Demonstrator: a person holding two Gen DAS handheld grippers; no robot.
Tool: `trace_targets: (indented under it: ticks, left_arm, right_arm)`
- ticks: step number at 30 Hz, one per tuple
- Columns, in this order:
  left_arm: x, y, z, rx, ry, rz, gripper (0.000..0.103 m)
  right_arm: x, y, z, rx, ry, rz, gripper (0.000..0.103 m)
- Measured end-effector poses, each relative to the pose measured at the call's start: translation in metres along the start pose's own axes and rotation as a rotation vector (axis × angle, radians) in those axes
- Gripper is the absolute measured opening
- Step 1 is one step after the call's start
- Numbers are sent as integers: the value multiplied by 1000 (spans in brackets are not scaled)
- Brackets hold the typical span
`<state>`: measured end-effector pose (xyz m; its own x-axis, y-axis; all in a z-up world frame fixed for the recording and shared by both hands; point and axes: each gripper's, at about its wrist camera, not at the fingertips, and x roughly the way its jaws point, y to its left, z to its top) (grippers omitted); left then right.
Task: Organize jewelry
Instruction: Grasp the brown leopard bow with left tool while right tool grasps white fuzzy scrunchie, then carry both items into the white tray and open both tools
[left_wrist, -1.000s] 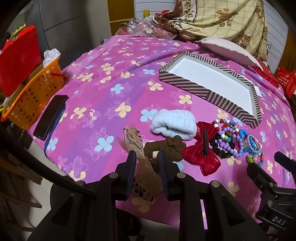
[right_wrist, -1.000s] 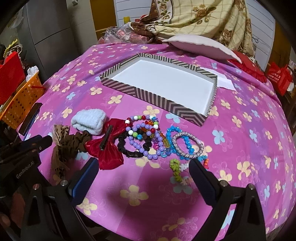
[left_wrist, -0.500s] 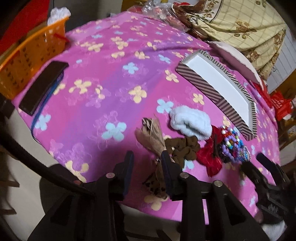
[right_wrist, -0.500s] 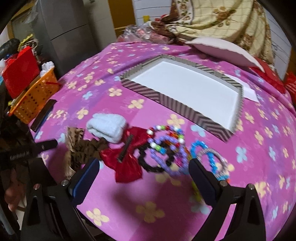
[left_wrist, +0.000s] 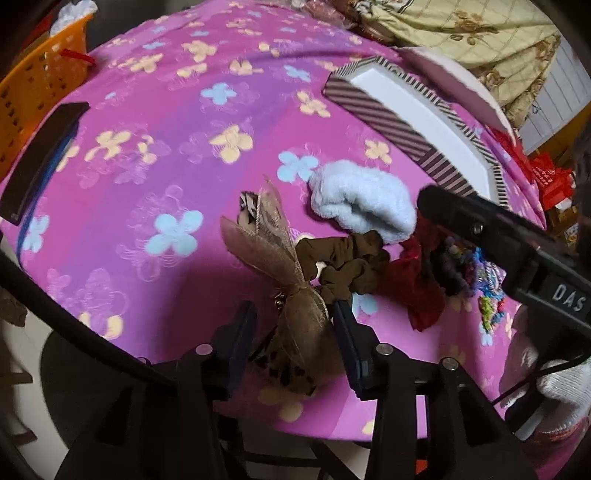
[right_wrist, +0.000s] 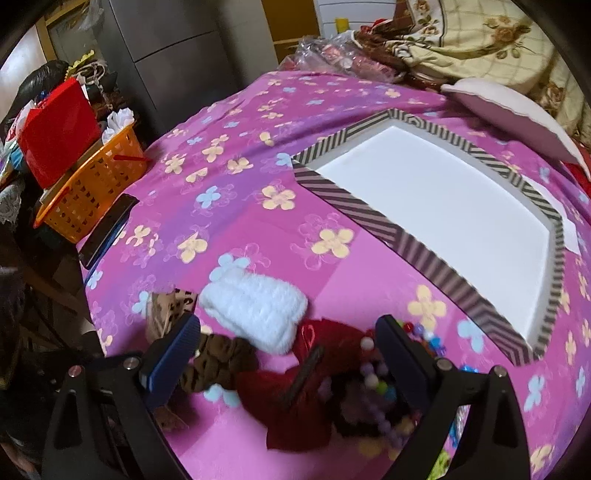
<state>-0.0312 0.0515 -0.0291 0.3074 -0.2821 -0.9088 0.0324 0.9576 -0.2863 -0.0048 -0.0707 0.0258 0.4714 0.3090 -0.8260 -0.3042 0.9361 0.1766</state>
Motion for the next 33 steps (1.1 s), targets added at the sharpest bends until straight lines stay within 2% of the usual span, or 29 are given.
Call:
trace_targets:
  ticks: [6,8,10,11,12,14,18,25,33]
  left_arm:
    - [10,-3,8,-16,-28,21,64]
    - [12,-4,11,-11,-41,22,64]
    - [13,-4,13,-2,-53,25,62]
    - [13,-4,14,1,-57,22,55]
    - [14,-2,15,1,-58,15,53]
    - [14,0,16,2,-59,11,47]
    - [6,2,18,8,-79,18,43]
    - [-21,-8,40,54,-156,18,42]
    - [-38,-45,109,117,-256,-52,42]
  right_arm:
    - [29,5,10,-44,48,-1,98]
    - [40,6,11,-45,73,13,93]
    - [50,6,10,-39,105,64,71]
    - [54,6,9,-31,122,99,65]
    - [56,7,7,-29,131,108,59]
    - [55,11,5,-57,112,91,56]
    - [43,8,10,-42,69,93,36]
    - [10,-20,30,32,-45,72,35]
    - [-15,-86,53,184,-141,-12,35]
